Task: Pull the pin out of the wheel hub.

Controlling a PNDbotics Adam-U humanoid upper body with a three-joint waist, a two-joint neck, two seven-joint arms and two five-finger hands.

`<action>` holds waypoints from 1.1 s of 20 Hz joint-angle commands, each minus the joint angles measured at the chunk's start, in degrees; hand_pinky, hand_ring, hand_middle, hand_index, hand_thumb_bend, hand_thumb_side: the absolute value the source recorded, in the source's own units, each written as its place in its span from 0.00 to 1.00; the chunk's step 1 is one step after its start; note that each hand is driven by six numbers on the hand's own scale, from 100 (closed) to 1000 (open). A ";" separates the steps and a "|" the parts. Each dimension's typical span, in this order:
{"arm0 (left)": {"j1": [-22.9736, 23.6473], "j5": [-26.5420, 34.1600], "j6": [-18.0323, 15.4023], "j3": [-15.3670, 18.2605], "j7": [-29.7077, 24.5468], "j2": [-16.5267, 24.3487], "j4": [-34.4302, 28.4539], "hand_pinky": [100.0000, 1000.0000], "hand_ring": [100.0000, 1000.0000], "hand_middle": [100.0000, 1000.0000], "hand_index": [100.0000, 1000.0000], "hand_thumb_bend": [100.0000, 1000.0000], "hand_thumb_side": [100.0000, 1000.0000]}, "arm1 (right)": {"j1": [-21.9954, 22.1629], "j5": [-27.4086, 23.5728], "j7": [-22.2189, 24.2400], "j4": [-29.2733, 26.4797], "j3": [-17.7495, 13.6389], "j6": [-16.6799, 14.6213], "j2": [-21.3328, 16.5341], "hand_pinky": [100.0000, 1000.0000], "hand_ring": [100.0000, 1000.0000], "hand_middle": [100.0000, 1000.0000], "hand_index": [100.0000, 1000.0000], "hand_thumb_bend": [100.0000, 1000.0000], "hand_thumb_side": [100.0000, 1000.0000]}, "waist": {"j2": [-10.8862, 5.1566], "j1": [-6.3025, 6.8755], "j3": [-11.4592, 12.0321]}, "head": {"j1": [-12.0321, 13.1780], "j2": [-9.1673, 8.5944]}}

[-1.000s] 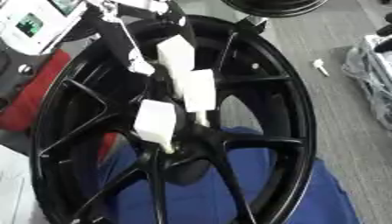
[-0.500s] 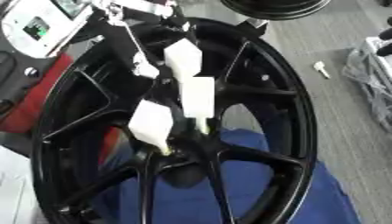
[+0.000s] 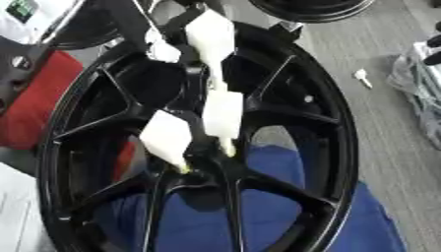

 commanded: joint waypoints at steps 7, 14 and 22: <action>-1.12 5.96 1.26 12.43 3.13 7.13 0.91 0.71 0.40 0.12 0.27 0.00 0.00 | 1.32 0.39 -0.60 -1.13 -1.62 0.07 -2.13 0.83 0.65 0.66 0.78 0.00 0.82 | -3.27 -0.11 2.01 | -1.58 1.97; 8.50 10.15 0.09 24.55 13.81 19.74 5.84 0.71 0.41 0.14 0.29 0.00 0.00 | 3.74 0.62 -2.05 -1.13 -3.11 -0.47 -3.34 0.83 0.65 0.66 0.78 0.00 0.81 | -5.00 -0.30 5.09 | -4.88 4.64; 25.59 8.25 -1.09 35.16 26.80 31.36 17.66 0.70 0.41 0.16 0.31 0.00 0.00 | 4.53 0.46 -2.90 -1.13 -3.90 -0.96 -3.27 0.83 0.65 0.66 0.78 0.00 0.79 | -6.19 -1.25 8.34 | -6.98 6.35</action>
